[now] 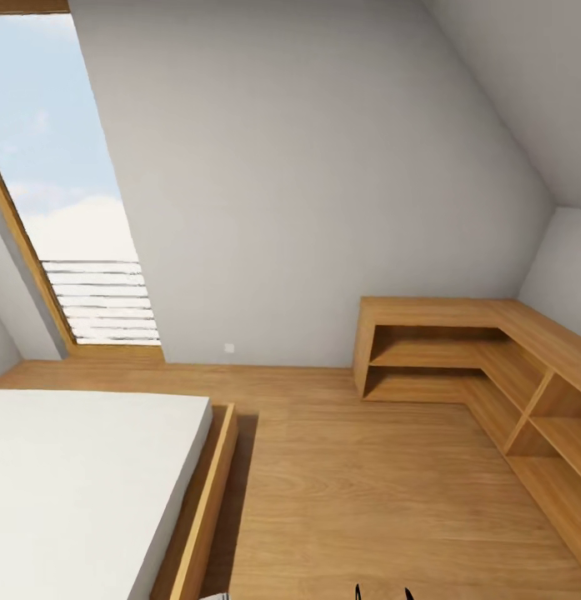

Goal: In the bedroom, organize the workspace by keeping the computer under the desk, ensuring the monitor is on the desk, placing the keyboard on the desk next to the monitor, placing the mouse on the desk next to the keyboard, moving the folder from the swivel chair onto the desk next to the mouse, stacking the notebook on top of the folder with the pen on top of the notebook, and positioning the swivel chair next to the desk.

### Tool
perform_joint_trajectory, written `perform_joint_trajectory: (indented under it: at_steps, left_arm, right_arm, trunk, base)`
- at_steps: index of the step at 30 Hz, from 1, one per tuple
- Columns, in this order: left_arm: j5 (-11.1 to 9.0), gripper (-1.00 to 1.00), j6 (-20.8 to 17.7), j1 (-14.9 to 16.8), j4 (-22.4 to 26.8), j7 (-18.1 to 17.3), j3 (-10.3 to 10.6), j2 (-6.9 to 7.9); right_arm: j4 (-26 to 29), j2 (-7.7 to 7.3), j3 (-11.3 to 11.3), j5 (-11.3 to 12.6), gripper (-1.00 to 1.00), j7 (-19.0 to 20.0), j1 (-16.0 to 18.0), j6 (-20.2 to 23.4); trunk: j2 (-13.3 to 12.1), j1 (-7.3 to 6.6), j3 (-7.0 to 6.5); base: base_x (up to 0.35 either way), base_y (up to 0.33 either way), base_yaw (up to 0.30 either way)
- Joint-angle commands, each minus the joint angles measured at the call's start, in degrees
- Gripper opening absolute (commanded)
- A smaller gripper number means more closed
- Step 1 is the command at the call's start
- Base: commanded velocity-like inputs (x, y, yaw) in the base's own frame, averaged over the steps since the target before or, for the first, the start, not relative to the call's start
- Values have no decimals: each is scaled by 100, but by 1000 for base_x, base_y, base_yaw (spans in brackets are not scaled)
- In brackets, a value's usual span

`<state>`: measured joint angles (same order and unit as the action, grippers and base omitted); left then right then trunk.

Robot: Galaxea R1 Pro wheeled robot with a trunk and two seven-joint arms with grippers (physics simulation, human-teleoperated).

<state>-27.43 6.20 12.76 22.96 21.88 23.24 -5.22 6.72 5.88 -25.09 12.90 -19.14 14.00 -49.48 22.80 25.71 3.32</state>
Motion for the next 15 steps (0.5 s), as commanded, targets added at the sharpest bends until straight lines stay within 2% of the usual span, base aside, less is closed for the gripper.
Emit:
perform_joint_trajectory:
  at_steps: [1,15]
  left_arm:
    - [-61,100,31,7,-12,35,51,4]
    - [-60,100,31,7,-194,34,92,3]
  right_arm:
    - [-4,0,-51,46,100,-19,6,-18]
    - [-4,-6,-57,46,100,-19,8,-18]
  trunk:
    - [12,7,12]
    - [12,7,12]
  base:
    - [328,0,0]
    - [328,0,0]
